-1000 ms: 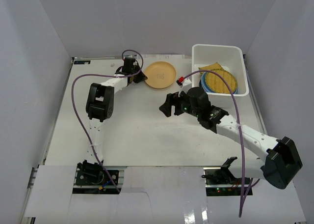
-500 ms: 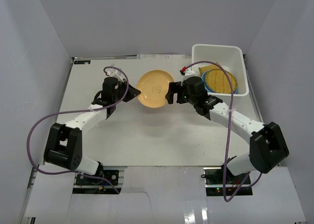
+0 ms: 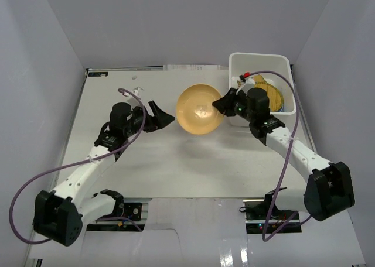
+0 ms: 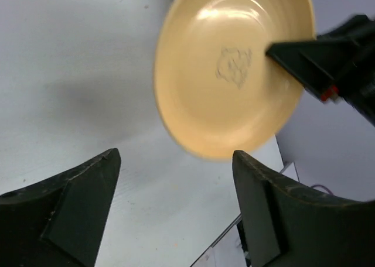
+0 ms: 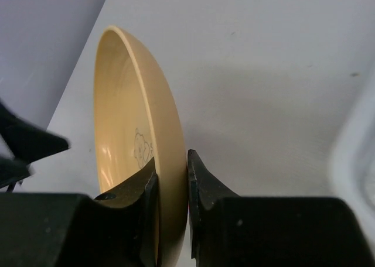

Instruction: Place the plates into the plastic bin on the countertop

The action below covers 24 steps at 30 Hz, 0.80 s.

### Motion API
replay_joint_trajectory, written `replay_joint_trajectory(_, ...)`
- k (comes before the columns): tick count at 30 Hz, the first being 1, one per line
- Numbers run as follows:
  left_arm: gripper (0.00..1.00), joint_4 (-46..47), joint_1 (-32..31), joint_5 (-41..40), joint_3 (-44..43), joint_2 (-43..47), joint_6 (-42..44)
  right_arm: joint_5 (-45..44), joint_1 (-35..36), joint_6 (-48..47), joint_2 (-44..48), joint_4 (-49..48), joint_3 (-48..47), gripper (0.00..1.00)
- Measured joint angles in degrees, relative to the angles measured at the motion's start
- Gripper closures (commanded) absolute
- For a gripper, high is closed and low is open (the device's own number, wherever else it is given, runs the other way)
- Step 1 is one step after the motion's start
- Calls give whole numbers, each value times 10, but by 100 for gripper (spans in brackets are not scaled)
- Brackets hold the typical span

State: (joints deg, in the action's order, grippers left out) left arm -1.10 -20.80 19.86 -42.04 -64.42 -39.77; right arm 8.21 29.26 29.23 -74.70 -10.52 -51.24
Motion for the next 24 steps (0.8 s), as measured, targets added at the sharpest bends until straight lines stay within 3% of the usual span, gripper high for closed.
replay_joint_trajectory(1, 3, -8, 0, 10, -5, 23, 7, 16, -28, 2, 10, 2, 0, 92)
replay_joint_trajectory(2, 2, -17, -1, 20, -13, 48, 15, 24, -63, 2, 20, 3, 0, 92)
replay_joint_trajectory(8, 2, -76, -1, 41, -44, 177, 82, -3, -282, -8, 32, 41, -63, 92)
replay_joint_trajectory(12, 2, -102, -1, 26, -31, 225, 115, -18, -353, -2, 11, 38, -87, 89)
replay_joint_trajectory(13, 2, -109, -1, 21, -22, 234, 122, -18, -365, 3, 2, 39, -86, 85)
replay_joint_trajectory(15, 2, -123, -1, 13, -8, 240, 130, -20, -382, 11, -22, 44, -85, 49)
replay_joint_trajectory(17, 2, -135, -1, 11, 0, 238, 137, -23, -386, 19, -38, 55, -85, 24)
replay_joint_trajectory(18, 2, -141, -1, 10, 3, 236, 139, -28, -386, 22, -41, 65, -84, 2)
replay_joint_trajectory(19, 2, -146, -1, 10, 3, 234, 142, -30, -386, 26, -40, 71, -81, 10)
replay_joint_trajectory(24, 2, -154, -1, 26, -5, 234, 149, -31, -384, 23, -3, 115, -110, 10)
